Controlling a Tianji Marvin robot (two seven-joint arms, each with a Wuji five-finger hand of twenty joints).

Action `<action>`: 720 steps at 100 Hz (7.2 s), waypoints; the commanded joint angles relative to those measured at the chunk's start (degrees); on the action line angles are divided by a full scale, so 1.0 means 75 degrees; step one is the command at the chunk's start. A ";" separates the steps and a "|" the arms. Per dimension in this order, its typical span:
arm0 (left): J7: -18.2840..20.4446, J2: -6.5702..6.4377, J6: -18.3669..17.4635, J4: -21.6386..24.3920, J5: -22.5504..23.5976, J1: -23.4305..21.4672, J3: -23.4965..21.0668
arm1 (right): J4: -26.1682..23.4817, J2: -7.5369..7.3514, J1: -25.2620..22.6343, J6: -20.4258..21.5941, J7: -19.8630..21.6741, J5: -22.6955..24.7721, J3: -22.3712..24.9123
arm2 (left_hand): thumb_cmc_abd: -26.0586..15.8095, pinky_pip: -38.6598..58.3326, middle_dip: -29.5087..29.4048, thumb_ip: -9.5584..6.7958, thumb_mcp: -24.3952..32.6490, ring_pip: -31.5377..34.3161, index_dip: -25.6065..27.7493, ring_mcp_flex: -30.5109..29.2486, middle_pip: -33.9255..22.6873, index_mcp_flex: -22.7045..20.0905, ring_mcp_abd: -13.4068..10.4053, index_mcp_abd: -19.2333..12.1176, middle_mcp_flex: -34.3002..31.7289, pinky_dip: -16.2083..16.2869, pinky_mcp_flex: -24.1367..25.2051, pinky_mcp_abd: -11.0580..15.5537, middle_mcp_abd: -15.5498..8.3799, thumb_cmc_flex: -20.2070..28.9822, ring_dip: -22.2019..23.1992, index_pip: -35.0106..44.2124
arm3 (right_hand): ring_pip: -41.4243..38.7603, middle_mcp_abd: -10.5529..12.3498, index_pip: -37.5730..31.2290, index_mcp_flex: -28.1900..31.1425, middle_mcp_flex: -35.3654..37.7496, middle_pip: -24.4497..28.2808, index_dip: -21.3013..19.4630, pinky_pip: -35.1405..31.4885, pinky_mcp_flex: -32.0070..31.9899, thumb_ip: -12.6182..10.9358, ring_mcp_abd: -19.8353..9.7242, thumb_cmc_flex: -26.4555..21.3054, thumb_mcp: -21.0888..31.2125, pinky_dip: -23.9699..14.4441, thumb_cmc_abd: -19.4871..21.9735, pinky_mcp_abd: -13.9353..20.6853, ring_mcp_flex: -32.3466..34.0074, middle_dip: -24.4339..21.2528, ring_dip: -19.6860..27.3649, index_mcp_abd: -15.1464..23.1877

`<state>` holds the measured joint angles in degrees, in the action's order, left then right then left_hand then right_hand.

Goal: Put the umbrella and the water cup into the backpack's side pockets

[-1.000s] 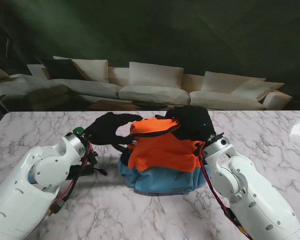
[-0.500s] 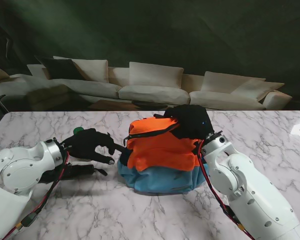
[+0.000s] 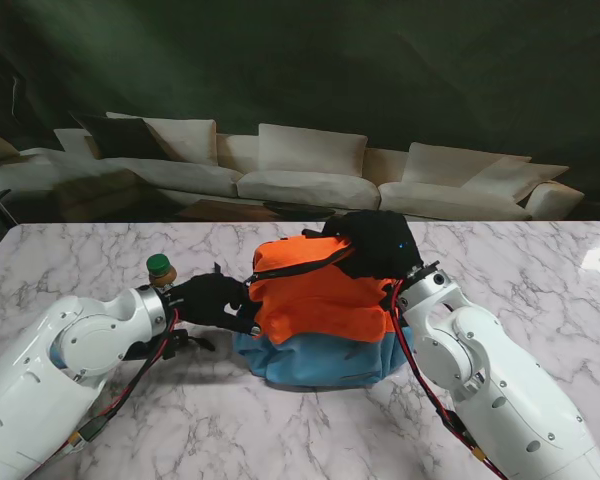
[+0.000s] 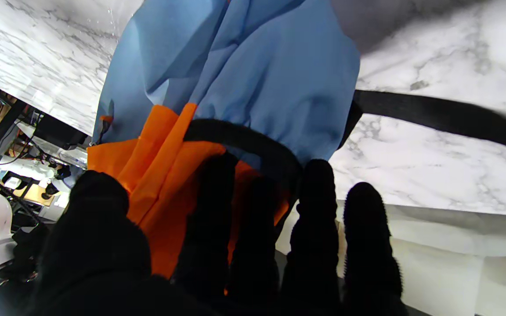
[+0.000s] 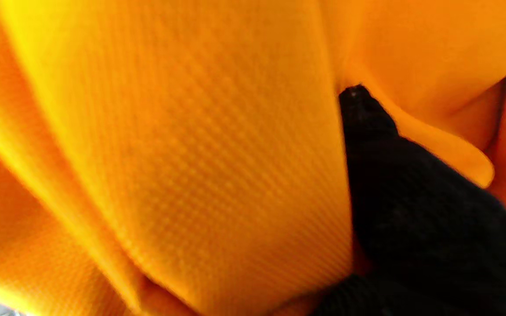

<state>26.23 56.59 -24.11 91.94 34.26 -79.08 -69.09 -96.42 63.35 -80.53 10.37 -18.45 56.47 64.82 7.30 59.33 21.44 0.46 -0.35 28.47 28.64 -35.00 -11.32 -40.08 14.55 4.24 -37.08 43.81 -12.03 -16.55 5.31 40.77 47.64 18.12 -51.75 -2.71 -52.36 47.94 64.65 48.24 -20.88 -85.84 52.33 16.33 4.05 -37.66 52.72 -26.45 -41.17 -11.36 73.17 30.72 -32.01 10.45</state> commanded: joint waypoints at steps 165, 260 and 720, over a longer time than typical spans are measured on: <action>-0.1735 0.0284 -0.1551 0.1317 0.1294 -0.1349 -0.1978 | 0.0020 0.0059 0.0105 -0.0131 0.0060 -0.0100 -0.0242 | -0.0806 -0.0089 -0.0349 0.0087 -0.0172 -0.0319 -0.0434 -0.0392 -0.0069 0.0036 -0.0012 -0.0015 -0.0579 -0.0626 -0.0204 0.0241 0.0396 0.0593 -0.0959 -0.0265 | 0.0355 0.0266 -0.0992 0.0252 -0.0154 0.0068 -0.0580 0.0148 -0.0162 -0.0447 -0.0481 -0.1036 0.0633 -0.0068 0.1496 0.0195 0.0291 0.0039 -0.0018 0.1234; -0.3347 0.0412 -0.1125 0.0271 0.2769 -0.2276 -0.4728 | 0.0156 0.0047 0.0332 -0.0324 0.0317 -0.0137 -0.0463 | -0.0280 -0.4886 -0.2563 0.0195 -0.0258 -0.2871 -0.2126 0.3328 0.1705 0.4166 -0.0261 0.0583 0.3994 -0.4043 0.1289 0.1427 0.0693 -0.1549 -0.4691 -0.2469 | 0.0510 0.0237 -0.1030 0.0228 -0.0239 0.0048 -0.0719 0.0167 -0.0263 -0.0441 -0.0472 -0.1081 0.0656 -0.0056 0.1556 0.0152 0.0287 0.0058 -0.0025 0.1172; -0.2203 0.0718 0.1137 -0.0390 -0.1577 -0.1302 -0.1200 | 0.0682 0.0079 0.0597 -0.0650 0.0231 -0.0235 -0.0549 | 0.0556 0.0996 -0.0931 0.0026 -0.0097 0.0217 -0.0244 -0.1838 -0.0999 -0.0515 -0.0351 0.0274 -0.3172 -0.1426 -0.0975 0.0835 0.0228 0.3847 -0.2754 0.2425 | 0.0638 0.0278 -0.0992 0.0224 -0.0252 0.0058 -0.0808 0.0274 -0.0364 -0.0438 -0.0487 -0.1102 0.0675 0.0002 0.1593 0.0109 0.0293 -0.0018 -0.0097 0.1166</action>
<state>8.58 61.74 -15.90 88.27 22.85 -89.26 -78.54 -91.86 64.02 -75.88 5.84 -17.21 54.66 60.86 17.85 64.21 13.60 4.97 -11.59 28.45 25.15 -46.51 -13.56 -36.82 11.46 14.24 -55.85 31.36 -18.77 -10.30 10.14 55.14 26.21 29.41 -46.28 -2.63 -52.27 45.23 63.03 48.23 -22.98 -83.44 50.03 16.34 3.40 -37.66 51.14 -26.45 -37.23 -11.34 73.18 30.63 -32.19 10.52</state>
